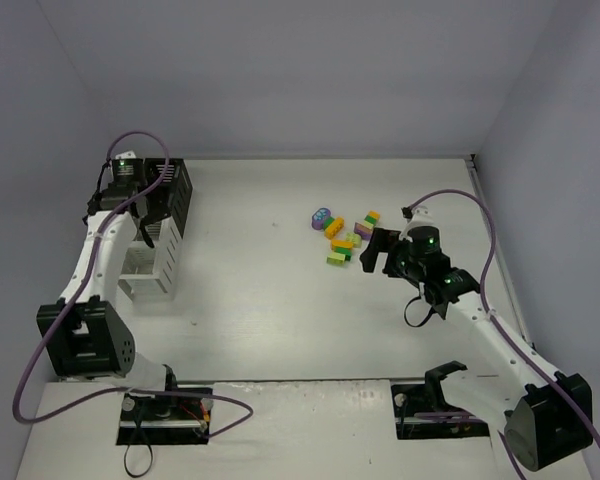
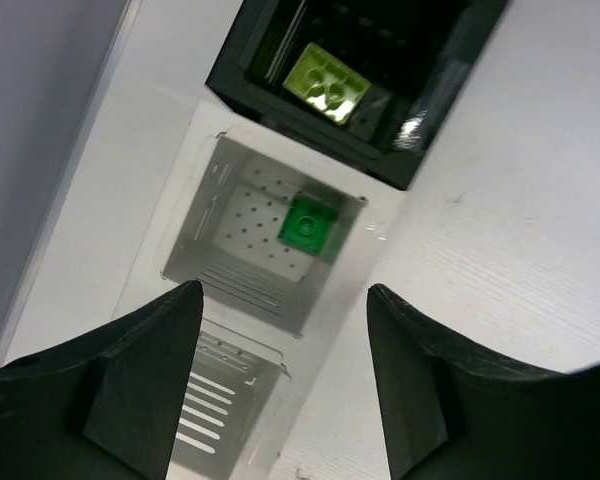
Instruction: Sort the legos into containers by color
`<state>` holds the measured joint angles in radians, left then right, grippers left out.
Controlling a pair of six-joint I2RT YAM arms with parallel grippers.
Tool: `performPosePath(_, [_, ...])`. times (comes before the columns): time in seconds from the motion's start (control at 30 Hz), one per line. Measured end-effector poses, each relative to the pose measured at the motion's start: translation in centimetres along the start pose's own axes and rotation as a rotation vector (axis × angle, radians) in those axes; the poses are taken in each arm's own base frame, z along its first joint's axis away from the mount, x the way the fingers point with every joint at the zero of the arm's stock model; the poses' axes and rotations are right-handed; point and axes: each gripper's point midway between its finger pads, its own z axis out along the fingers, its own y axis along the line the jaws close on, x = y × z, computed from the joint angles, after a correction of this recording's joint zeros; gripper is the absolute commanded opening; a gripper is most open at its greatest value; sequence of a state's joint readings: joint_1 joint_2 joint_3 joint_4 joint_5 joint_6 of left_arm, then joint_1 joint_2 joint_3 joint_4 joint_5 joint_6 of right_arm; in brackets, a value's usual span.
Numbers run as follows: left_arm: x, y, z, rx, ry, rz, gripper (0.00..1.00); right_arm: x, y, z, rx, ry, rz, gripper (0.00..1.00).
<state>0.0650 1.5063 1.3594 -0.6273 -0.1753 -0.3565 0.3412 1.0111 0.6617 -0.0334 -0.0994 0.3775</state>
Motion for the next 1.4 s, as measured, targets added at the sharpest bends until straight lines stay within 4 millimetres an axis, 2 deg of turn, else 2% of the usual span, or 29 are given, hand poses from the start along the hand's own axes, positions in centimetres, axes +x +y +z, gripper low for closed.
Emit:
performPosePath(0.1, [-1.6,-1.6,-2.8,0.099,-0.081,-0.011,0.61,-0.5,-0.3,-0.3,0.022,-0.026,0.000,1.00])
performPosePath(0.2, [-2.7,-4.8,-6.6,0.228,-0.174,0.025,0.61,-0.9,-0.7,-0.4,0.044,-0.047,0.000,1.00])
performPosePath(0.33, [-1.8,-10.6,-11.1,0.428,-0.223,0.142,0.61,-0.5,-1.1,0.2,0.072,-0.011,-0.001,1.00])
performPosePath(0.43, [-0.4,-13.4,-12.6,0.529,-0.219,0.215,0.61,0.1,-1.2,1.4,0.084,0.039,-0.002,0.97])
performPosePath(0.53, [1.2,-14.9,-12.9,0.585,-0.210,0.265,0.61,0.8,-1.2,2.5,0.093,0.087,-0.003,0.83])
performPosePath(0.57, [1.9,-15.2,-12.8,0.596,-0.207,0.280,0.61,0.8,-1.1,2.8,0.096,0.095,-0.001,0.76])
performPosePath(0.63, [3.5,-15.3,-12.4,0.607,-0.183,0.310,0.61,0.8,-0.9,3.5,0.099,0.113,-0.001,0.70])
performPosePath(0.7, [4.6,-15.5,-12.0,0.611,-0.160,0.332,0.61,0.7,-0.6,4.3,0.102,0.129,0.000,0.70])
performPosePath(0.77, [5.2,-15.5,-11.7,0.610,-0.149,0.342,0.61,0.6,0.0,5.2,0.096,0.141,-0.005,0.75])
performPosePath(0.83, [5.2,-15.5,-11.6,0.604,-0.152,0.346,0.61,0.9,0.8,6.3,0.087,0.157,-0.014,0.82])
performPosePath(1.0, [4.9,-15.2,-11.1,0.572,-0.160,0.344,0.61,2.5,2.4,9.1,0.095,0.211,-0.032,0.84])
performPosePath(1.17, [5.4,-15.3,-10.1,0.553,-0.137,0.352,0.61,3.6,2.0,11.8,0.147,0.250,-0.017,0.84])
performPosePath(1.4, [5.4,-15.3,-10.0,0.549,-0.136,0.353,0.61,3.7,2.1,14.2,0.193,0.253,-0.010,0.82])
